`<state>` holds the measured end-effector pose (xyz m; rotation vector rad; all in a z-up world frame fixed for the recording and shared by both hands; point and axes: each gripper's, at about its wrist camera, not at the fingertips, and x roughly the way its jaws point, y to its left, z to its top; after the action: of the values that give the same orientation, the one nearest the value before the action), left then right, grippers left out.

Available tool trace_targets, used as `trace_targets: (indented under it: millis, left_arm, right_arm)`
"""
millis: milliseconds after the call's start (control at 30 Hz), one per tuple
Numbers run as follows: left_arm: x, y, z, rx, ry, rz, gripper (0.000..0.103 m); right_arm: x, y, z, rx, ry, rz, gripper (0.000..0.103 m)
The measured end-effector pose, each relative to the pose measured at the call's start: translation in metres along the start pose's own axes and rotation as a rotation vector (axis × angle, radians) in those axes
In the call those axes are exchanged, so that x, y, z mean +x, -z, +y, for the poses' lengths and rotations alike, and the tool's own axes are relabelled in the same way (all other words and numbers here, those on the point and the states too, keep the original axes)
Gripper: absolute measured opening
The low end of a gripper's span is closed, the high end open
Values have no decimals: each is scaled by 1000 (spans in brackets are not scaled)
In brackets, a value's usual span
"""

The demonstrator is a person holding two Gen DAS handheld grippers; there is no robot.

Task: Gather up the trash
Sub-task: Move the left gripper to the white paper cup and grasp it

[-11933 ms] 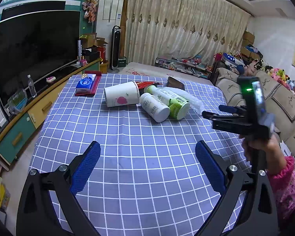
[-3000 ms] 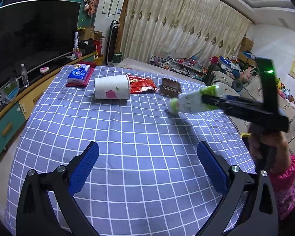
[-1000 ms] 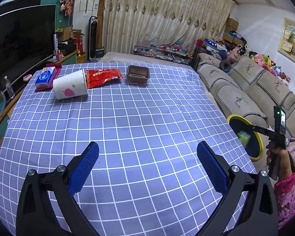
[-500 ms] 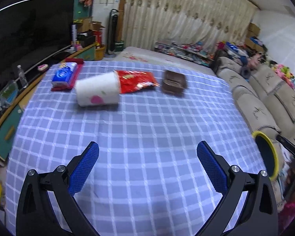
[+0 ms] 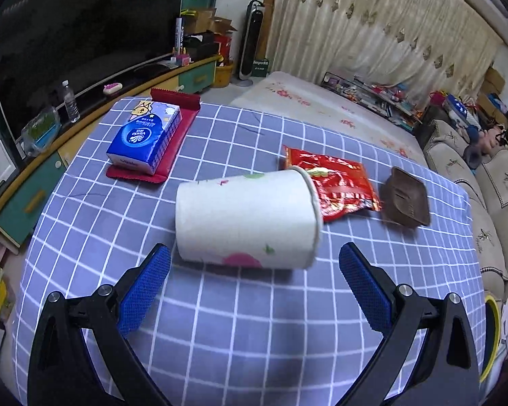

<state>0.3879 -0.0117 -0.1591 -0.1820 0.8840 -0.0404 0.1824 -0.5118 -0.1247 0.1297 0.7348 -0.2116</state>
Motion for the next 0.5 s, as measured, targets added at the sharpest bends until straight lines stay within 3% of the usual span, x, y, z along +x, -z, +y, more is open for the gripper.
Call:
trace_targets:
  millis: [267,500]
  left_arm:
    - [21,-12,-11,48,-12,6,98]
    - [40,-20,3,-3,-38,37,98]
  right_arm:
    - [11,-1,10,-14,-18,17,72]
    - [17,-2,20,-33,-28,26,72]
